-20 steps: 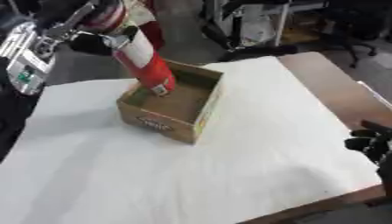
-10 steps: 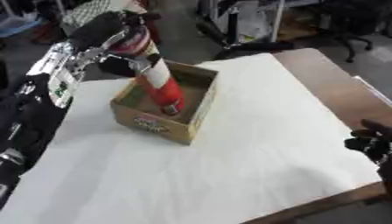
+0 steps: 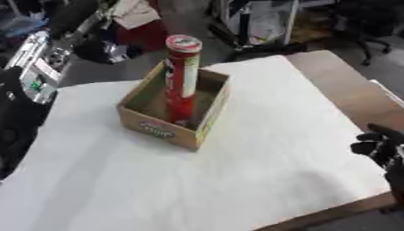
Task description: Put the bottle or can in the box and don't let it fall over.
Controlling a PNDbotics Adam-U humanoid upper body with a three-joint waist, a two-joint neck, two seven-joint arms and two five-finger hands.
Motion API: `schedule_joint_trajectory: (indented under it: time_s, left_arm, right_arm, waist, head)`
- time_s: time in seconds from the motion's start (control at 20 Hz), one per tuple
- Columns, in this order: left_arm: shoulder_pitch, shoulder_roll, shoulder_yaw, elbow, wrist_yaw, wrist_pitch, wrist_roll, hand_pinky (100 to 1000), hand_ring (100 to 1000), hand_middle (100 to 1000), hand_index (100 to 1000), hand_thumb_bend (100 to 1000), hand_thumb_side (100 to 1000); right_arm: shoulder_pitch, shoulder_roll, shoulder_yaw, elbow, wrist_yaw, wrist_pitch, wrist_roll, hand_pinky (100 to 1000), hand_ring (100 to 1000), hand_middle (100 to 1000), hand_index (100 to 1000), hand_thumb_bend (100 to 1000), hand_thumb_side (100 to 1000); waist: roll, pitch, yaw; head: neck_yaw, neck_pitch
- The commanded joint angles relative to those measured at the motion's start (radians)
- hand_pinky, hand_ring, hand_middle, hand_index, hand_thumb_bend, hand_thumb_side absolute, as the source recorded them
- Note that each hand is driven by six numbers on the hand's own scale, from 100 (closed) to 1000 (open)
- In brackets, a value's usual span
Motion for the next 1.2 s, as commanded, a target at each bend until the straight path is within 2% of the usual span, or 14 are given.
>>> schedule_joint_trajectory:
  time_s: [0.05,0.2,0.3,0.4,0.5,0.65,0.8,0.95,1.2]
  left_arm:
    - [0.088,0.071,0.065,-0.183,0.22,0.07,0.01,977,926,941,1000,565,1000]
    - [0.272,0.053,0.145,-0.369,0.384,0.158,0.011,958,894,915,1000,512,1000]
    - [0.425,0.007,0.191,-0.481,0.452,0.203,-0.004,950,877,903,1000,475,1000]
    - [0.572,-0.059,0.235,-0.56,0.479,0.243,-0.031,935,863,896,1000,442,1000]
    - [0.702,-0.145,0.282,-0.597,0.475,0.283,-0.04,918,842,881,1000,474,1000]
    - [0.834,-0.275,0.334,-0.612,0.476,0.326,-0.033,901,821,864,1000,519,1000]
    - [0.886,-0.347,0.349,-0.608,0.495,0.352,-0.034,884,797,845,1000,537,1000]
    - [0.895,-0.365,0.34,-0.591,0.53,0.369,-0.045,876,787,836,1000,539,1000]
    - [0.894,-0.391,0.311,-0.546,0.58,0.395,-0.083,867,772,823,1000,551,1000]
  right_arm:
    - [-0.002,-0.017,-0.013,-0.021,0.006,0.0,-0.01,729,659,642,818,100,843]
    - [0.0,-0.018,-0.016,-0.022,0.009,-0.002,-0.014,729,659,642,818,100,843]
    - [0.001,-0.017,-0.02,-0.023,0.009,-0.003,-0.018,728,658,642,818,100,842]
    - [0.004,-0.017,-0.024,-0.024,0.009,-0.004,-0.022,728,661,641,818,100,842]
    - [0.005,-0.017,-0.026,-0.024,0.009,-0.006,-0.026,727,663,641,818,100,843]
    - [0.012,-0.018,-0.032,-0.023,0.011,-0.008,-0.031,727,666,641,817,100,843]
    - [0.023,-0.019,-0.036,-0.02,0.013,-0.009,-0.036,726,668,642,817,100,845]
    - [0.026,-0.019,-0.031,-0.017,0.015,-0.01,-0.031,728,668,643,817,100,844]
    - [0.025,-0.019,-0.026,-0.015,0.015,-0.009,-0.025,728,661,642,817,100,844]
  waist:
    - [-0.001,-0.013,0.016]
    - [-0.002,-0.01,0.035]
    - [-0.006,-0.008,0.048]
    - [-0.009,-0.006,0.059]
    - [-0.011,-0.002,0.069]
    - [-0.012,-0.002,0.087]
    - [-0.013,-0.005,0.11]
    - [-0.013,-0.01,0.115]
    - [-0.015,-0.01,0.115]
  head:
    - [-0.015,-0.004]
    - [-0.021,-0.001]
    - [-0.026,0.004]
    - [-0.027,0.009]
    - [-0.029,0.014]
    - [-0.029,0.028]
    - [-0.017,0.048]
    - [0.013,0.063]
    - [0.037,0.076]
